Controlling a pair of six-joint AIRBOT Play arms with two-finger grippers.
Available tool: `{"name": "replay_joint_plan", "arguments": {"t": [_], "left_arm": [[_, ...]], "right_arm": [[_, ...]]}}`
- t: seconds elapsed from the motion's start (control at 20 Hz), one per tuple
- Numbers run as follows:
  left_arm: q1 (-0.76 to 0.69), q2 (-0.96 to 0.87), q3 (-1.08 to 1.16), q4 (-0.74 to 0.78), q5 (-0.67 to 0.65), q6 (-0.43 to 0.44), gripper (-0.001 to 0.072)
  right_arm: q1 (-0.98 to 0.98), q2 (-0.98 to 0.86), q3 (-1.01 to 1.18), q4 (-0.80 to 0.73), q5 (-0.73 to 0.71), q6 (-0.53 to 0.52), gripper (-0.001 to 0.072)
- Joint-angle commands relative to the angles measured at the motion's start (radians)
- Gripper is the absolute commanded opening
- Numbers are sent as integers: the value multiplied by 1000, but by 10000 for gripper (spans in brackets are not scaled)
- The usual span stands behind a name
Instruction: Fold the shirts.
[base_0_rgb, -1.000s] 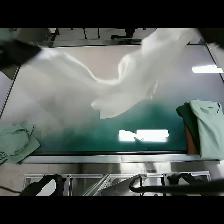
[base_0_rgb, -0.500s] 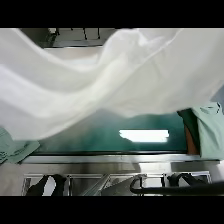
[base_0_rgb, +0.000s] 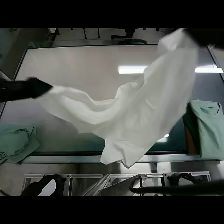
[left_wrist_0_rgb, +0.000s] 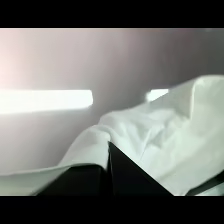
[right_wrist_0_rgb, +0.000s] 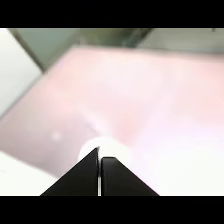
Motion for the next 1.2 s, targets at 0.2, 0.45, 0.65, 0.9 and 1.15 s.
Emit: {"name": "replay_joint_plan", "arguments": {"t": [0.2,0.45,0.65,0.9,1.15], "left_arm": [[-113,-459,-191,121,246,15,19],[-52,-651,57,117,117,14,694],[22,-673,246,117,-81,14,694],[116,-673,344,118,-221,15,694],[148,-676,341,176,-209,37,694]], "right_arm": [[71,-272,-476,-4,-201,-140,16],[112,-392,-493,-5,-201,-158,16],[87,-362,-492,-5,-164,-158,322],[-61,-193,-493,-96,36,-42,322],[-93,44,-701,-368,65,188,323]]}}
